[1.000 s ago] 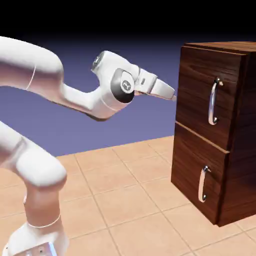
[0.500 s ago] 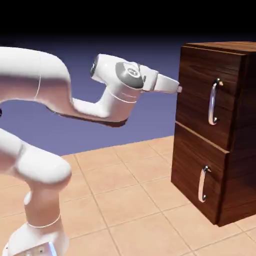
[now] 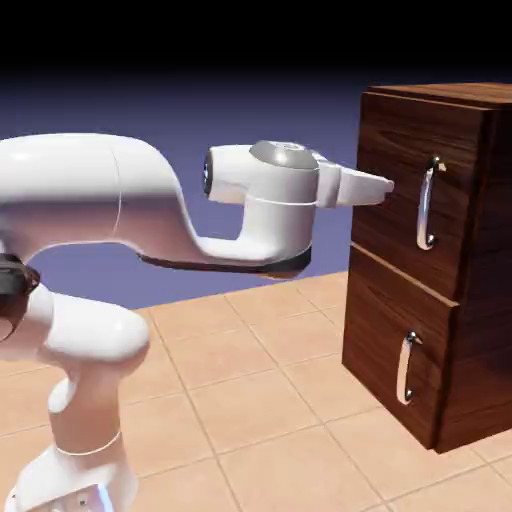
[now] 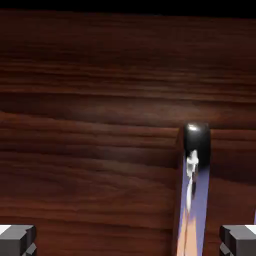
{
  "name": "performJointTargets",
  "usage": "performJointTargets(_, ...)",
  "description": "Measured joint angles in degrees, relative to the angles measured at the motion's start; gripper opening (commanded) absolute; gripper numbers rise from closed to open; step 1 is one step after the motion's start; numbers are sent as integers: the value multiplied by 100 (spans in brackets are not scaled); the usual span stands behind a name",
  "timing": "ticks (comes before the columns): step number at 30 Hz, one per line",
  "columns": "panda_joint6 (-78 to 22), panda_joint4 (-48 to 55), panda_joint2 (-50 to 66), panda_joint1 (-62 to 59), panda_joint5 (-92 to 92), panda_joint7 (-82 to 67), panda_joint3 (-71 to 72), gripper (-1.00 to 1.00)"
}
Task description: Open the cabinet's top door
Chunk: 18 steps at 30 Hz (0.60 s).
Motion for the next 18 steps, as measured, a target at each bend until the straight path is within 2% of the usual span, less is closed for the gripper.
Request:
performJointTargets(11, -179, 456, -406, 994, -2739, 1959, -1092, 100)
performJointTargets(13, -180, 458, -407, 998, -2751, 1967, -1096, 100)
performJointTargets(17, -267, 1092, -188, 1829, -2826, 1997, -1585, 100)
performJointTargets(18, -289, 1247, -134, 2032, -2844, 2005, -1704, -100)
